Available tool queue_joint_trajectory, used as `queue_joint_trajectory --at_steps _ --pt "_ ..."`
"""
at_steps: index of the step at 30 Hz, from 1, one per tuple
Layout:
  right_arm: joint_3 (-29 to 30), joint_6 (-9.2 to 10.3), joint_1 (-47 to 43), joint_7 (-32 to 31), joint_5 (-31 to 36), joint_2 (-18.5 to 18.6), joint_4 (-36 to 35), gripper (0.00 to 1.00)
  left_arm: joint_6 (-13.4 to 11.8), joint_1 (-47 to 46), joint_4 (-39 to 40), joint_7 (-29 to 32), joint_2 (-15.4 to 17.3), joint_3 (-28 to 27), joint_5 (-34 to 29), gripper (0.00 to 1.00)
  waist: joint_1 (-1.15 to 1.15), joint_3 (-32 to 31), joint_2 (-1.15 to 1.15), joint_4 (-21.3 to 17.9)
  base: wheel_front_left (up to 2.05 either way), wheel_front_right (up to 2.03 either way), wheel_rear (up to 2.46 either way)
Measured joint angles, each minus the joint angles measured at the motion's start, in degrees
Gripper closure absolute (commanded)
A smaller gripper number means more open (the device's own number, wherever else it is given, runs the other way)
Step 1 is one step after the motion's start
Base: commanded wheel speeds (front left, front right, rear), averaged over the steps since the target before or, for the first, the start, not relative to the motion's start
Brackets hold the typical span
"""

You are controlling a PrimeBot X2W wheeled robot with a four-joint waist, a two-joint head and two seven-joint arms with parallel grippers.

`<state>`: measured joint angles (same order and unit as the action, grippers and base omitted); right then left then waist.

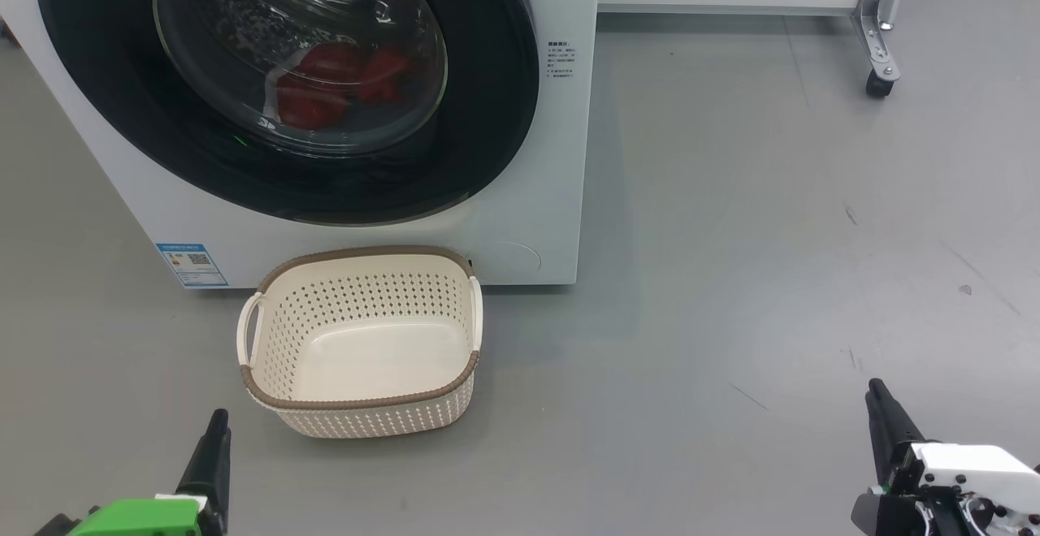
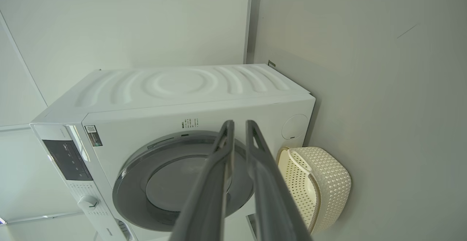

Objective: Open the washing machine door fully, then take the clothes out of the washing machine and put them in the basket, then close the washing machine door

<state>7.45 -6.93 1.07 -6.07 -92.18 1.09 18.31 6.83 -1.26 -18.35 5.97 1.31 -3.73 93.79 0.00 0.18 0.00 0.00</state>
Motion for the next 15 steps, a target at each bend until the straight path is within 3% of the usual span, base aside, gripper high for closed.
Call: queue_joint_trajectory --at_steps 15 --pt "-1.0 0.01 -1.3 2.5 2.3 -0.5 -0.4 0.00 0.0 1.0 0.1 -2.4 -0.5 1.0 -0.8 0.00 0.00 0.2 0.00 -0.1 0.00 0.00 0.00"
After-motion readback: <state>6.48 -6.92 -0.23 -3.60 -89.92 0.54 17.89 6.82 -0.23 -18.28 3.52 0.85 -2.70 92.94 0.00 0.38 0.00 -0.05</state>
